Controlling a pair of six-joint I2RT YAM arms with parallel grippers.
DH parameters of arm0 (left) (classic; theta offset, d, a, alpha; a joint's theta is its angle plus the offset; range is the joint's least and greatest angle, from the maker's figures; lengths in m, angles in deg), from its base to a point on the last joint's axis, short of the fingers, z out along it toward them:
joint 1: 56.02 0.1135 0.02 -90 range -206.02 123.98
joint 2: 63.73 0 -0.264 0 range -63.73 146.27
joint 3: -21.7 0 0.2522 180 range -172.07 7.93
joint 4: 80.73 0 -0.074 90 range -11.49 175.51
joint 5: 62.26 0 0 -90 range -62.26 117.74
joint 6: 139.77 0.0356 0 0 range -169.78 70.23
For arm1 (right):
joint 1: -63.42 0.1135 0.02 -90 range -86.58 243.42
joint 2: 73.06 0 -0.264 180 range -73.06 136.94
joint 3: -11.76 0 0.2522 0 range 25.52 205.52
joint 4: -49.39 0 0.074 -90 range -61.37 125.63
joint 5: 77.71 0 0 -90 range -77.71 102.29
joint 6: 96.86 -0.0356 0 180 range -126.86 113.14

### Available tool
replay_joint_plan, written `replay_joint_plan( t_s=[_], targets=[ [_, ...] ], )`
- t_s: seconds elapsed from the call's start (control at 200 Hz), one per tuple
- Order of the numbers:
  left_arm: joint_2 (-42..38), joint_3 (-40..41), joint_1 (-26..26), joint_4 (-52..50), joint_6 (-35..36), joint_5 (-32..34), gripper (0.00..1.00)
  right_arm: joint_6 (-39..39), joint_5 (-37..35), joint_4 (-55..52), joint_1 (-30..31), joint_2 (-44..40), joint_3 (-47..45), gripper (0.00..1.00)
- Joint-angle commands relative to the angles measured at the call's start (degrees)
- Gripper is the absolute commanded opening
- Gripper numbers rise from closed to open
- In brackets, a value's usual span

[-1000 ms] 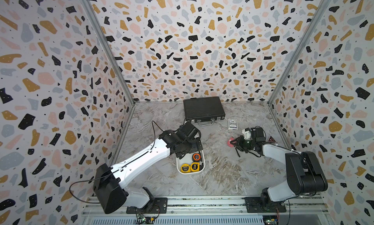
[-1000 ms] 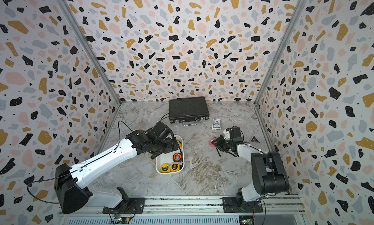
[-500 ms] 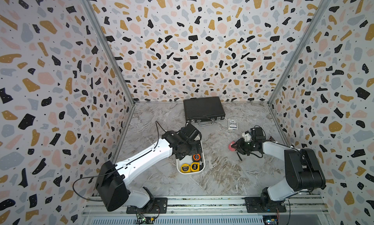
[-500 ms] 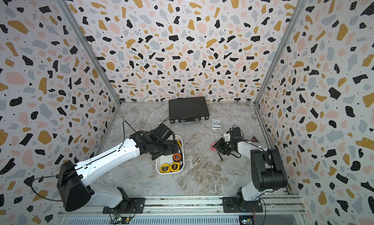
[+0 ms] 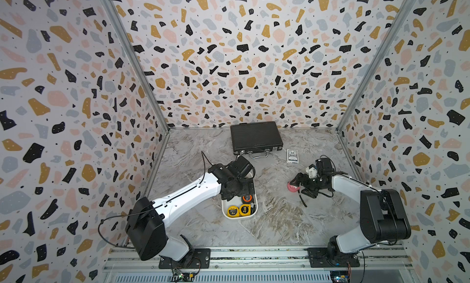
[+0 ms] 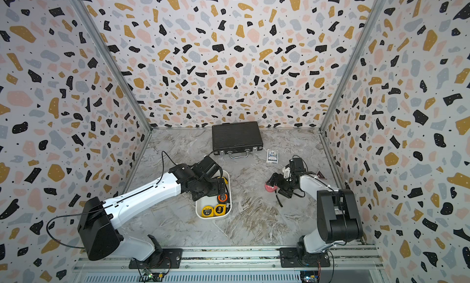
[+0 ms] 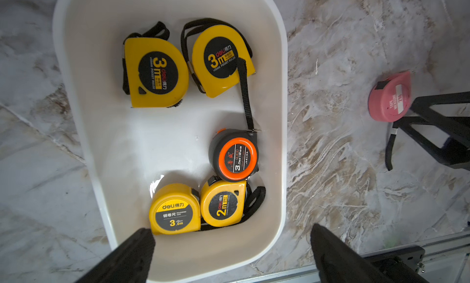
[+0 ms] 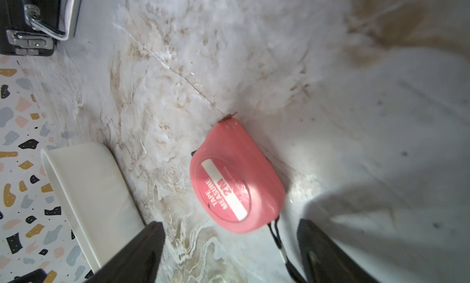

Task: Take the tape measure out of the storage box
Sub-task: Place the tape measure at the center of the board, then pick up the tape measure from the storage box.

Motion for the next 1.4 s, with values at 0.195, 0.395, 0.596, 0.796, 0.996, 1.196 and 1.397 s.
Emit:
replay_joint_plan(
  t_s=[0.195,0.395,0.596,0.796,0.996,1.196,1.397],
  targets=[
    [5.6,-0.8,0.1,0.7,7.8,-1.8,0.95,5.7,-6.8,-13.2,-0.2,-7.9,4.9,1.00],
    [9.8,-2.9,0.2,-0.3,9.9,-0.4,0.93,6.0,-6.3,-15.3,-0.2,-11.4,5.1,1.00],
    [13.0,-3.2,0.2,2.8,9.6,-0.7,0.93,6.0,-5.7,-15.7,-0.3,-12.8,4.6,0.99],
    [16.1,-3.5,0.2,5.2,8.6,-0.6,0.91,6.3,-5.9,-15.7,-0.2,-13.4,4.3,0.99],
    [18.3,-3.7,0.2,6.0,7.9,0.0,0.90,6.3,-5.7,-14.9,-0.2,-13.1,3.9,0.99],
    [20.1,-4.3,0.2,6.0,7.8,1.2,0.89,5.8,-5.0,-13.9,-0.2,-13.0,3.9,0.99],
    [21.3,-4.8,0.1,3.8,7.5,3.1,0.86,5.8,-4.5,-13.3,-0.2,-12.6,4.0,0.99]
  ],
)
